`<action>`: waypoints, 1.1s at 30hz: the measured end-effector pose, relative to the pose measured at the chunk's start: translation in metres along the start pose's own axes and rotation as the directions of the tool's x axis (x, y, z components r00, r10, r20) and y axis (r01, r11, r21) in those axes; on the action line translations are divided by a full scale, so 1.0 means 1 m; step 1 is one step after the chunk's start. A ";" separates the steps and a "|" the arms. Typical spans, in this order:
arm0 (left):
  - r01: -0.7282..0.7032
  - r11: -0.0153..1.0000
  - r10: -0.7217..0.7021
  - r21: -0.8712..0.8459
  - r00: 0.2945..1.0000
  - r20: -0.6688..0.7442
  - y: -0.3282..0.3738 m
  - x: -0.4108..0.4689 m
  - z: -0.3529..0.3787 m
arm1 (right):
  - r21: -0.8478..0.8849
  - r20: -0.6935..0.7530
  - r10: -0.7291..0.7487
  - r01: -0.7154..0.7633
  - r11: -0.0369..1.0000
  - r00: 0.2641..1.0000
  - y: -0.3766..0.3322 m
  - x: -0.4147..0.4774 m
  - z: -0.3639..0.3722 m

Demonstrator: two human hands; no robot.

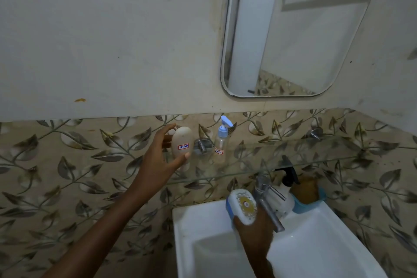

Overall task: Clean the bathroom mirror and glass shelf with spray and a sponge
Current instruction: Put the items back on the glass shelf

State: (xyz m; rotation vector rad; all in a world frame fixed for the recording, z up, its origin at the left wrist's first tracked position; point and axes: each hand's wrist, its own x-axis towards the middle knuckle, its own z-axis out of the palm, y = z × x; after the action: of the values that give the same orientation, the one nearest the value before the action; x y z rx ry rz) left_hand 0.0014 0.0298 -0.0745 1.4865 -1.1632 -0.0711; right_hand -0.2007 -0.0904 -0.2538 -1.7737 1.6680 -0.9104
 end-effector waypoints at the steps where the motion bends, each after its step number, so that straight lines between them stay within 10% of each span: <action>1: -0.002 1.000 0.002 -0.002 1.000 -0.012 0.000 0.000 0.000 | 0.045 -0.064 -0.014 0.017 0.999 0.998 -0.006 -0.007 -0.014; 7: -0.017 0.998 0.012 -0.060 0.996 -0.094 0.005 -0.003 0.007 | -0.038 -0.441 -0.205 0.210 0.977 0.874 -0.042 -0.040 -0.103; 20: -0.032 0.999 0.036 0.023 0.985 -0.171 0.003 -0.006 0.021 | -0.164 -0.231 -0.394 0.363 0.917 0.890 -0.117 0.058 -0.087; 24: -0.033 0.998 0.041 0.046 0.984 -0.176 0.003 -0.005 0.025 | -0.092 -0.203 -0.335 0.322 0.942 0.920 -0.103 0.054 -0.091; 28: -0.024 0.999 0.032 0.048 0.982 -0.186 0.001 -0.004 0.027 | 0.341 -0.449 -0.197 0.371 0.864 0.872 -0.066 0.060 -0.116; 33: -0.056 0.998 0.060 0.027 0.979 -0.196 0.005 -0.005 0.030 | 0.476 -0.196 0.218 -0.101 0.874 0.956 0.001 0.100 -0.128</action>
State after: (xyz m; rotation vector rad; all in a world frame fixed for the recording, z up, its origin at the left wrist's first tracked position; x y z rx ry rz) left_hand -0.0233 0.0124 -0.0827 1.4421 -1.0486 0.1258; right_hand -0.3001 -0.1818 -0.1627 -1.2215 1.5452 -1.3601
